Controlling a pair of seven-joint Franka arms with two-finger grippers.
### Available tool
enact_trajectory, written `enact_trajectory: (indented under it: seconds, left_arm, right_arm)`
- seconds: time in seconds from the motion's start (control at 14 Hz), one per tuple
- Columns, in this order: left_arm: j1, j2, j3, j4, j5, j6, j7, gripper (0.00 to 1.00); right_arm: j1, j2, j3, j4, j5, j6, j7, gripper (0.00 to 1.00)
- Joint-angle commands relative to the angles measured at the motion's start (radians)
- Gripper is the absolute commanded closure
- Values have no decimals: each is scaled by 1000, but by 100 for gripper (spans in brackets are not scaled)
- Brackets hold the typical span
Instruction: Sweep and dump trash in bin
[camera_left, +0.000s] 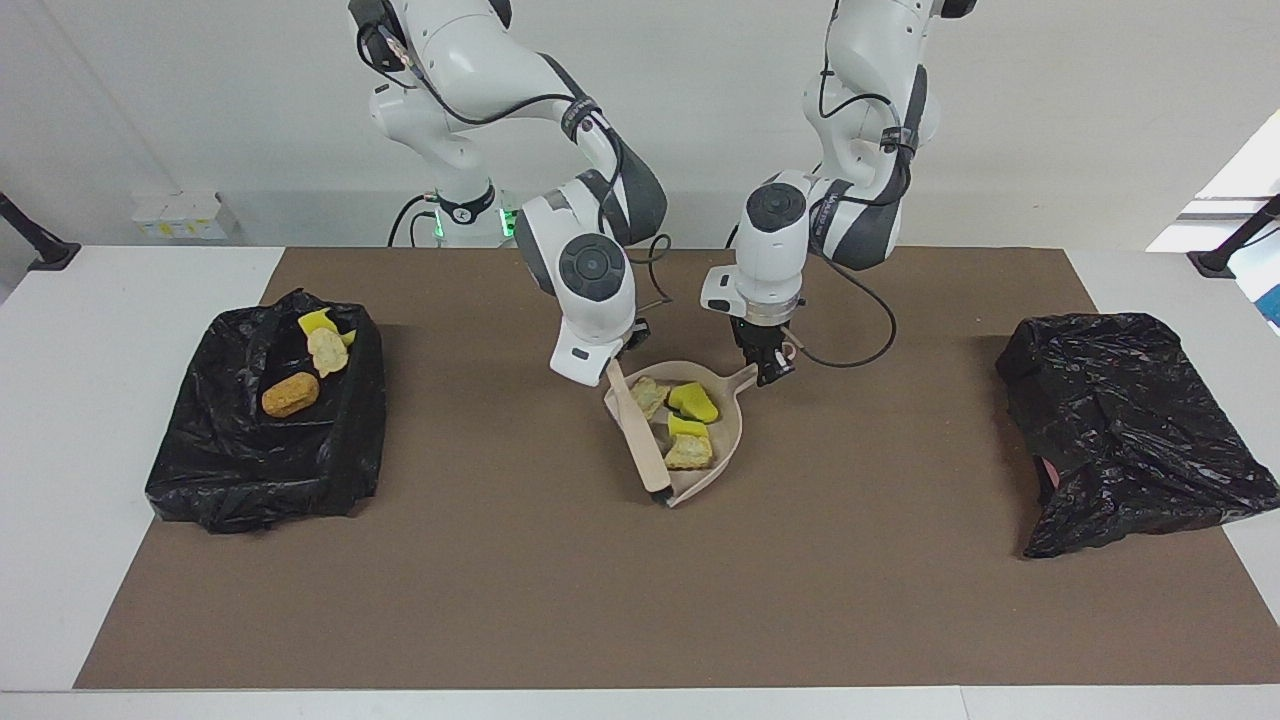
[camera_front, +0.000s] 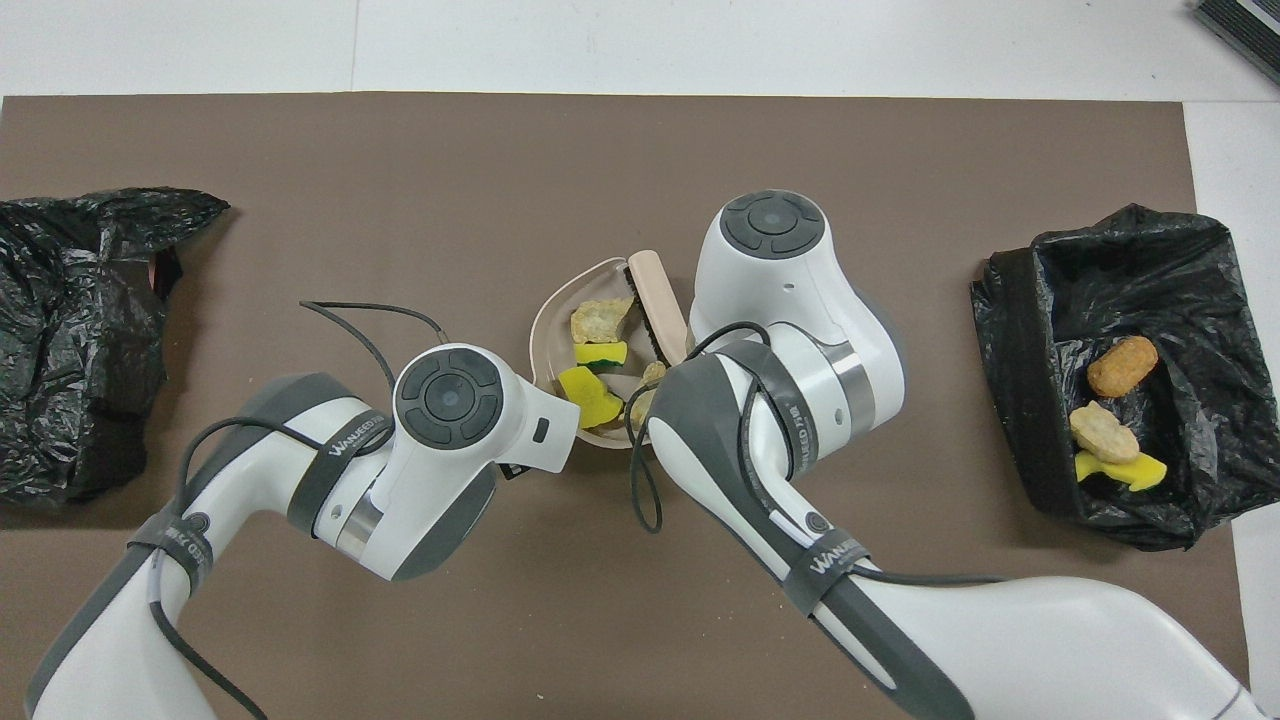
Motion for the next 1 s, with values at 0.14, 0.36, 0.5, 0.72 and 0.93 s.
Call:
enact_trajectory:
  seconds: [0.14, 0.36, 0.5, 0.72, 0.93]
  left_arm:
    - [69, 6, 0, -9, -124, 56, 96, 100]
    - [156, 4, -2, 41, -129, 15, 249, 100]
    - [204, 7, 1, 106, -129, -59, 340, 100]
    - [311, 10, 1, 175, -129, -126, 524, 100]
    - [402, 39, 1, 293, -129, -238, 696, 100]
  right_arm:
    - [-24, -151, 3, -77, 33, -60, 51, 100]
    - [14, -243, 3, -231, 33, -18, 211, 100]
    - [51, -324, 3, -381, 32, 103, 316, 100]
    - [109, -416, 4, -538, 55, 216, 435, 100]
    - [175, -476, 4, -601, 78, 217, 479, 100]
